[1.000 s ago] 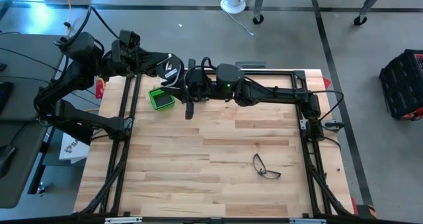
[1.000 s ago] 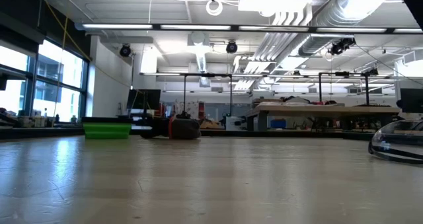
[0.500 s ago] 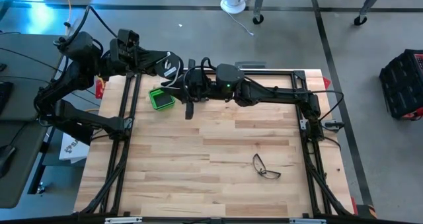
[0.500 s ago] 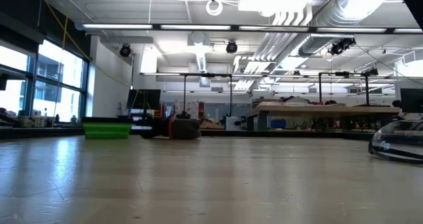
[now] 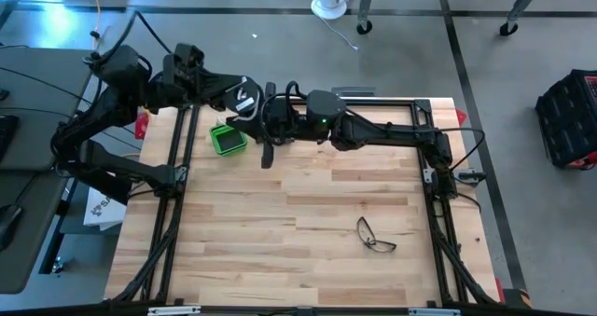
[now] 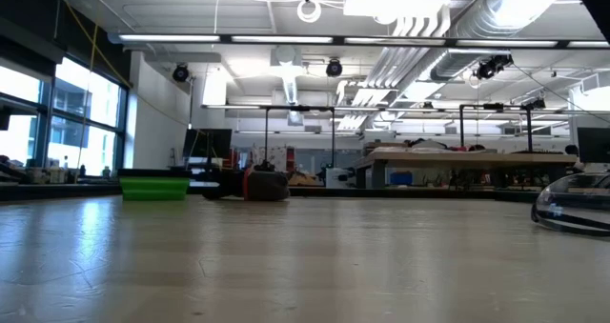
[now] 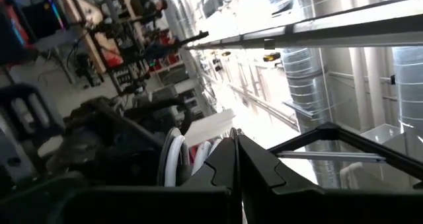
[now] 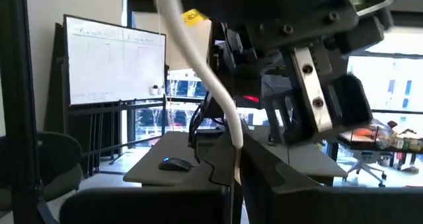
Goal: Coil cords
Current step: Coil the white wire on the spool
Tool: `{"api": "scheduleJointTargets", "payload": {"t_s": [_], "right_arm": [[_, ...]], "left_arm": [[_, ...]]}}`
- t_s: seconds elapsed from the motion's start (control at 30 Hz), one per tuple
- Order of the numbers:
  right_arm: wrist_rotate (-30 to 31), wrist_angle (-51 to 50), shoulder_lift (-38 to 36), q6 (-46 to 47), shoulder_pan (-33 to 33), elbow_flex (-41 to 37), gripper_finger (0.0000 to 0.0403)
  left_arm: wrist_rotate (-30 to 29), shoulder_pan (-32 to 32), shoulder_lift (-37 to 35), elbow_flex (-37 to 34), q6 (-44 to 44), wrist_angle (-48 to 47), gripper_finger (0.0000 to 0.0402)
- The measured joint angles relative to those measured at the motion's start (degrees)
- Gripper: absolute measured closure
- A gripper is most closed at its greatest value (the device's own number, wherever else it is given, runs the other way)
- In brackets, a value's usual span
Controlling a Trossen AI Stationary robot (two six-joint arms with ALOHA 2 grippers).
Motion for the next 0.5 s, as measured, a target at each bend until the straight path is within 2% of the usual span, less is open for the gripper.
{"api": "scheduleJointTargets", "payload": {"t_s": [0.33, 0.5], "right_arm": [[-3.38, 2.44, 0.0, -0.91, 0.09, 0.0, 0.0401], [-4.99, 1.88, -0.01, -0.68, 0.08, 0.0, 0.0402]], "left_arm": [[1.64, -2.21, 1.8, -0.02, -2.94, -0.24, 0.0401], [-0.66, -1.91, 0.59, -0.02, -0.07, -0.28, 0.0402]]}}
